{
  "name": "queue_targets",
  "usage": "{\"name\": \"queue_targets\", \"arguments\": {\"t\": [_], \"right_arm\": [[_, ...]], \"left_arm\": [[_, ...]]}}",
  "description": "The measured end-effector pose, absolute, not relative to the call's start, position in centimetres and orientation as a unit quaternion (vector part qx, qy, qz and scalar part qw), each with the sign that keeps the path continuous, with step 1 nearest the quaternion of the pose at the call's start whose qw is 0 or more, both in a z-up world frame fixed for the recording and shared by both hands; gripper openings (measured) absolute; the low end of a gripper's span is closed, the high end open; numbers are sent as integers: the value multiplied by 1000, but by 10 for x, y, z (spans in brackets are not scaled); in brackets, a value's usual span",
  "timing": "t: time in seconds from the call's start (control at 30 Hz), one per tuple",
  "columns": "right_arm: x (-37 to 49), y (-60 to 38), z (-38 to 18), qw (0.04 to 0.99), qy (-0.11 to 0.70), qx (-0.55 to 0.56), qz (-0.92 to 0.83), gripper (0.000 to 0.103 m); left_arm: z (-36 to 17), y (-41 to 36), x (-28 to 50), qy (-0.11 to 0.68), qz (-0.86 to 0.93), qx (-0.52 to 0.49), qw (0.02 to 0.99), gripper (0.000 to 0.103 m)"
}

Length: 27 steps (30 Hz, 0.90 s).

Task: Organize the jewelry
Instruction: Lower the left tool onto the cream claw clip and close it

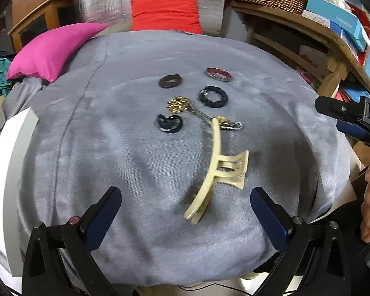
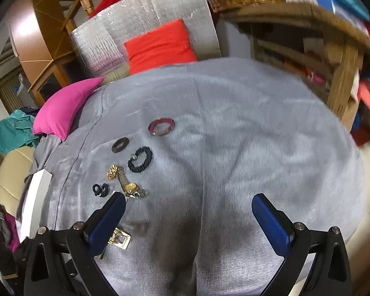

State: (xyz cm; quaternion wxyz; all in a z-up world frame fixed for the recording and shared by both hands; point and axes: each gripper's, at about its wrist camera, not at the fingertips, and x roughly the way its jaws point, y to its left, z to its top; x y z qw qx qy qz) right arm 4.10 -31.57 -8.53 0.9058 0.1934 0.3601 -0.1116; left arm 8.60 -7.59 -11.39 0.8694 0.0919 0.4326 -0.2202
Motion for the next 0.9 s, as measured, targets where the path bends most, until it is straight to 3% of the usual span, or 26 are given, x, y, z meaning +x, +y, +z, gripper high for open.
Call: {"name": "queue_targets", "arguments": {"t": [0.1,0.2,0.27,0.33,0.63,0.8,0.9], "right_arm": [[42,-315,-84,911,352,188,-108,103],[42,-315,-85,912,347,190,-106,100],[43,-315,-86,911,351,192,-103,95],[45,-315,-89,909,356,192,-100,88],[48,-309,-91,910,358,191,-89,87],[49,-305,-92,910,362,187,-83,85],[50,-305,-93,909,363,190,-82,83]], "left_arm": [[-118,-83,90,436,-231,93,865,101],[-124,-88,96,449,-250,93,853,82],[-131,-92,99,462,-257,94,844,64],[-137,-93,102,476,-261,88,835,56],[-139,-92,107,481,-270,71,831,54],[-148,-93,109,499,-283,64,816,48],[-148,-91,108,496,-284,65,818,37]]}}
